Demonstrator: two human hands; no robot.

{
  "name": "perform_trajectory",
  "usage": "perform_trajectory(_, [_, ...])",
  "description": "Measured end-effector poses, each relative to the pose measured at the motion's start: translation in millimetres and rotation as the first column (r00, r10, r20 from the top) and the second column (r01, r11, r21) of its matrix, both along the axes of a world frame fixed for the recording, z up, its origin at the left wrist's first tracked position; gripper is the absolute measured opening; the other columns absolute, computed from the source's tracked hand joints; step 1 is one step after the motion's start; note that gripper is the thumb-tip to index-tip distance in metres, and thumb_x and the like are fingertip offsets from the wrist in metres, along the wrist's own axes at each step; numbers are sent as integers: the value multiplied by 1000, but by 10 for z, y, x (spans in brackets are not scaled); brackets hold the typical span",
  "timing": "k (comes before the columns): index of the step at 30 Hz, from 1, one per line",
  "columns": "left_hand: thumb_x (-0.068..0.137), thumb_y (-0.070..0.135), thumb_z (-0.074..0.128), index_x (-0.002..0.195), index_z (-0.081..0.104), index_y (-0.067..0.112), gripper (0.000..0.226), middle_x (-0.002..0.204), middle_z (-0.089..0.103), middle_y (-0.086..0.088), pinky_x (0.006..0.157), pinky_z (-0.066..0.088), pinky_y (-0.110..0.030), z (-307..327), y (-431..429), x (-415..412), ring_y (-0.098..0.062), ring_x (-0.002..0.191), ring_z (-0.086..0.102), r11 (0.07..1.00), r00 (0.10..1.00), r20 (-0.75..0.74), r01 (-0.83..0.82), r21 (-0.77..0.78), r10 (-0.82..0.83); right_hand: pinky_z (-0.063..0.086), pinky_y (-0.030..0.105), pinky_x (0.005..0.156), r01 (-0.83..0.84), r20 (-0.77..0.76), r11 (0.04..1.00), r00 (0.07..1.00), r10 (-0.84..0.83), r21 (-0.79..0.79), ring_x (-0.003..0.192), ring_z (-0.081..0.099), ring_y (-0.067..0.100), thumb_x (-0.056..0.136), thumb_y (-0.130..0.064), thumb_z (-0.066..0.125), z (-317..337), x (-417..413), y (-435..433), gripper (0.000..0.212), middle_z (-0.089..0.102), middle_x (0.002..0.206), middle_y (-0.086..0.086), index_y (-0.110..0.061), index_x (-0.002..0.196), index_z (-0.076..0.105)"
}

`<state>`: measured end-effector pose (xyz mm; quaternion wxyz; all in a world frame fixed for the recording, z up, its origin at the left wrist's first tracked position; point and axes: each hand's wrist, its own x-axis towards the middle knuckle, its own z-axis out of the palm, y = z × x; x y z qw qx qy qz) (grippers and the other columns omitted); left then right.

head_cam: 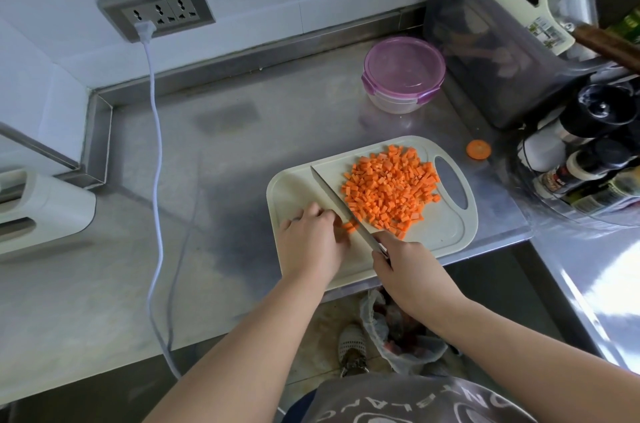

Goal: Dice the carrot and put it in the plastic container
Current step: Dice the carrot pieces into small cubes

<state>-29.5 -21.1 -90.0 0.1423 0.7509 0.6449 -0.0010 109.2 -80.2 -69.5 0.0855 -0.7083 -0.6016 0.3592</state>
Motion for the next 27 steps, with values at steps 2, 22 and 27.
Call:
perform_trajectory(2, [85,41,53,102,66,26,27,106,55,4,87,35,-33,-7,0,7,-23,102,56,1000,1000,-3,7,-4,-7,44,33,61,-1,9,1000,1000,1,-10,64,51,22,101,-25,39,4,-17,-9,33,51,71,0,-20,132,48])
perform_trajectory(22, [86,38,56,101,66,23,23,105,58,3,89,36,-35,-49,43,18,-23,103,55,1000,1000,8,23,-3,-23,55,42,71,27,29,1000,999,-26,-12,75,64,27,101,-25,37,22,-119,-6,29,65,89,9,-19,127,48])
perform_trajectory(27, [87,40,54,99,66,22,25,103,58,3,89,36,-34,-61,56,20,-23,101,55,1000,1000,18,24,1,-24,55,43,72,22,39,1000,999,-22,-16,77,64,27,101,-24,35,-17,-116,3,30,66,90,9,-19,128,47])
